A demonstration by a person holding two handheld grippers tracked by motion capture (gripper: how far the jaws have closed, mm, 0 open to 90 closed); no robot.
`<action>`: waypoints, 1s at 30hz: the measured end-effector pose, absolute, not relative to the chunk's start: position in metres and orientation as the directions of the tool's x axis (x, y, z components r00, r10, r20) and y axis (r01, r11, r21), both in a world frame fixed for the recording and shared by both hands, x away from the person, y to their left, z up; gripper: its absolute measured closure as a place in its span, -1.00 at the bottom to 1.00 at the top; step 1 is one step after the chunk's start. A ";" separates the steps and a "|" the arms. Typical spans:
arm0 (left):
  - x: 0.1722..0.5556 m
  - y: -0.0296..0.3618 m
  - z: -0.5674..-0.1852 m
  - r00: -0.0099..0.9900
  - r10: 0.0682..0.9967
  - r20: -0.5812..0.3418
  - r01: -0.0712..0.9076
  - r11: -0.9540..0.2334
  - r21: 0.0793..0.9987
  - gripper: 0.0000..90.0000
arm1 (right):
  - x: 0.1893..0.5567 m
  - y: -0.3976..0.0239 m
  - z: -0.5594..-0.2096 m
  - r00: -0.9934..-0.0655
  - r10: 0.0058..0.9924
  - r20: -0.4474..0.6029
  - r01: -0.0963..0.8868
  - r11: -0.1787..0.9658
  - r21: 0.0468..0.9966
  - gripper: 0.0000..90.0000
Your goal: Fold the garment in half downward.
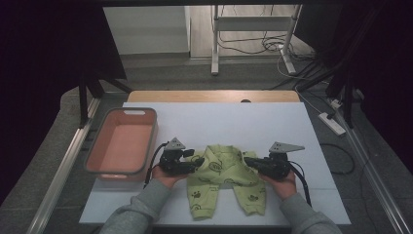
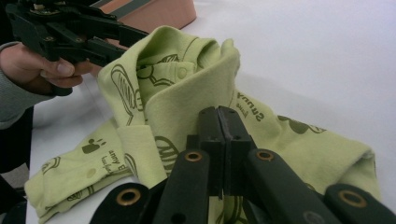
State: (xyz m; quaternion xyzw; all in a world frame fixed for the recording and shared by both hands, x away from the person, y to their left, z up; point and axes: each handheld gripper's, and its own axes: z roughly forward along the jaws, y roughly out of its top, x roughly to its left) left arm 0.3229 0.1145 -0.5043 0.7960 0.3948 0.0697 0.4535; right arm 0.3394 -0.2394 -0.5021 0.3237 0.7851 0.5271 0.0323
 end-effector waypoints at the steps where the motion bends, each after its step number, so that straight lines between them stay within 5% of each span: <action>1: 0.323 0.115 -0.505 0.675 0.694 -0.251 0.570 -0.274 0.774 -0.08 | 0.340 -0.240 -0.502 -0.787 0.546 0.287 0.473 0.236 0.849 0.98; 17: 0.324 0.124 -0.504 0.664 0.702 -0.256 0.571 -0.256 0.780 -0.07 | 0.379 -0.220 -0.518 -0.764 0.538 0.355 0.539 0.231 0.810 0.99; 30: 0.323 0.129 -0.503 0.651 0.712 -0.262 0.574 -0.237 0.784 -0.08 | 0.358 -0.220 -0.510 -0.797 0.461 0.390 0.534 0.234 0.813 0.99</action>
